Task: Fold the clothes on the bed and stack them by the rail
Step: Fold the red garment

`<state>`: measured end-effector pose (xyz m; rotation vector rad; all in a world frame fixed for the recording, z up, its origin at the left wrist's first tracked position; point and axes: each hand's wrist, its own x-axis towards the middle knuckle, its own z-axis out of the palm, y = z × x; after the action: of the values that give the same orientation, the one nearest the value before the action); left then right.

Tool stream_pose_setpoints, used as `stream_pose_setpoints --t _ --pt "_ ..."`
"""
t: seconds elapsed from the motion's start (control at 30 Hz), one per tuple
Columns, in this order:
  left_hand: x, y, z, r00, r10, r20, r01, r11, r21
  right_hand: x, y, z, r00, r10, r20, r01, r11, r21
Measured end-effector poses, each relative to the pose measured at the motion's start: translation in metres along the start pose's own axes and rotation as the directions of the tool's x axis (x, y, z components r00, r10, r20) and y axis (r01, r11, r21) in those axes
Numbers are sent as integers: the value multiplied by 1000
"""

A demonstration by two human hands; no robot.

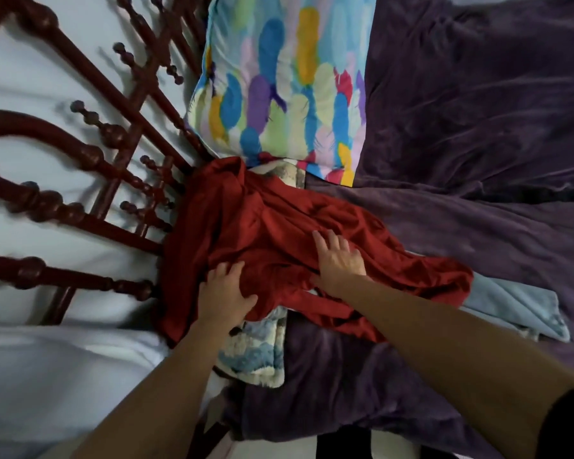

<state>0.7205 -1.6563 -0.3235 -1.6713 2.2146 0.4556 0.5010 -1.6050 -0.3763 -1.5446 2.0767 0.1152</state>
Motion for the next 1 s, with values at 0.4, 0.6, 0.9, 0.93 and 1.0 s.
stream_pose_setpoints --t 0.4,0.6,0.9,0.93,1.0 --pt "2 51 -5 924 323 -207 -365 905 -219 -33 116 -32 785 506 -357 -304 817 489" --pt "-35 127 21 822 561 -96 -567 794 -221 -101 189 -18 576 750 -326 -547 650 528" --pt "-43 169 57 778 558 289 -569 821 -53 -199 253 68 777 591 218 -629 706 326" --pt "-39 168 56 811 519 271 -533 846 -23 -202 257 71 783 520 340 -617 716 326" --pt "-28 168 47 893 419 162 -424 906 -4 -198 266 69 775 468 425 -617 705 350"
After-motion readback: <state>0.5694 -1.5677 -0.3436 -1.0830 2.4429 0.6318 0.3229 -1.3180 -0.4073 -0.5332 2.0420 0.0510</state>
